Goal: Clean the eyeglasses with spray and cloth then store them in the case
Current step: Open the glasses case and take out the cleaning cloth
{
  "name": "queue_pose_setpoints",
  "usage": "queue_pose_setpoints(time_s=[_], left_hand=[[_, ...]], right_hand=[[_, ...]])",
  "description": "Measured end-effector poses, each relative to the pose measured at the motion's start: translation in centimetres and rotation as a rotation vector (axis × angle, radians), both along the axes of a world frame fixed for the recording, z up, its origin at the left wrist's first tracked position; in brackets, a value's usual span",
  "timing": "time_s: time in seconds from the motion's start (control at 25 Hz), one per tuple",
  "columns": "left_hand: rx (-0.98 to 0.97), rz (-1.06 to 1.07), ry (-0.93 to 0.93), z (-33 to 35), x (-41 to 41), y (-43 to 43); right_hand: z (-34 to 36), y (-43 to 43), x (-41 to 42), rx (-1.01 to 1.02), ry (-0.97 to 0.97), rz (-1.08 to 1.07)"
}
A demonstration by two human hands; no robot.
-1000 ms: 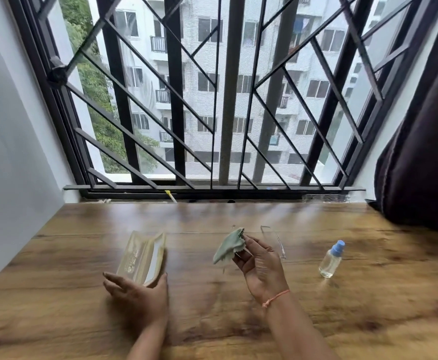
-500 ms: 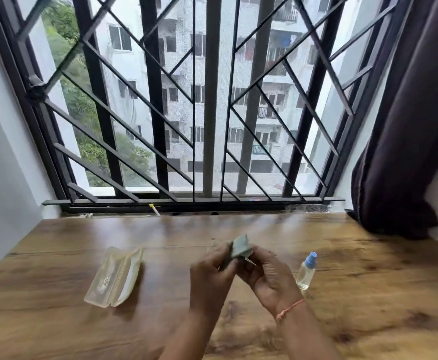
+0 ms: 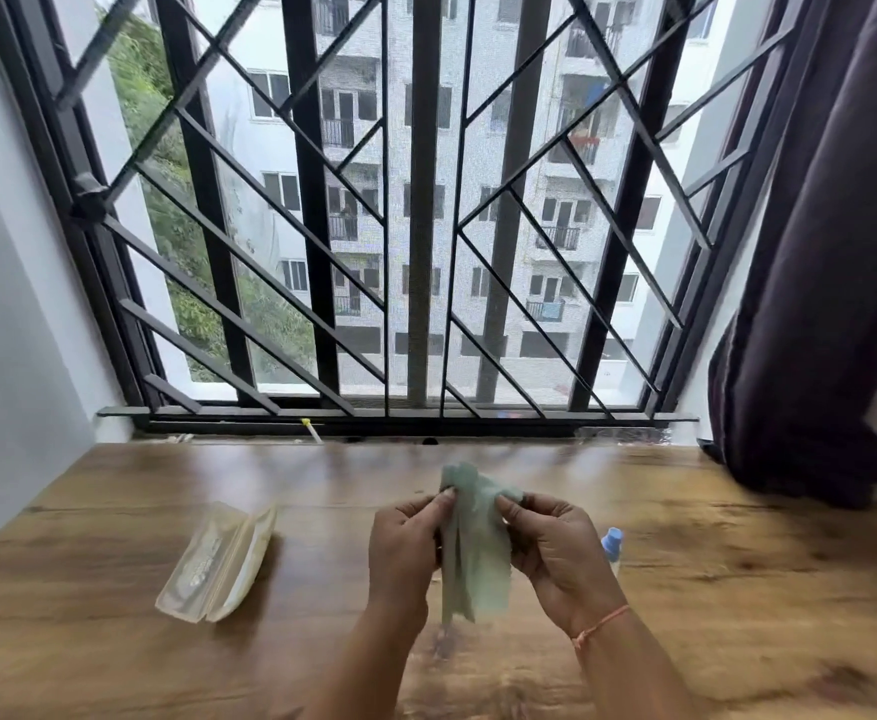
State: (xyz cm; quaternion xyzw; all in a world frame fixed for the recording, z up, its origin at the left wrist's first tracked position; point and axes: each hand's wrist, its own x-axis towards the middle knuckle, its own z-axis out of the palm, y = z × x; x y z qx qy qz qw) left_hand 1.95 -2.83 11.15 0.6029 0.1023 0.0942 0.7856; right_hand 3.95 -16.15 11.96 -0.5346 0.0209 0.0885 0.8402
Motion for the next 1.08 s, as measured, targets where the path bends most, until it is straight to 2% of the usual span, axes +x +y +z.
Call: queue_pose_setpoints(time_s=[0.24, 0.56, 0.8, 0.96, 1.08], left_hand=[[-0.189, -0.118, 0.16, 0.2, -0.1, 0.7], [-0.029, -0.304, 0.2, -0.5, -0.3, 0.6], [-0.121, -0.236, 0.215, -0.2, 0.7, 0.6], [-0.088, -0.27, 0.185, -0.3, 1.0, 0.6], [-0.094, -0.098, 0.233, -0.1, 1.1, 0.5]], right_hand=[[0.3, -0.7, 0.3, -0.109, 0.044, 0.034], [0.1, -0.9, 1.0, -0.08, 0.1, 0.003], [0.8, -1.8, 1.5, -0.026, 0.062, 0.086], [0.9, -1.9, 2.0, -0.034, 0.023, 0.084], [1.2, -2.0, 2.2, -0.031, 0.012, 0.089]])
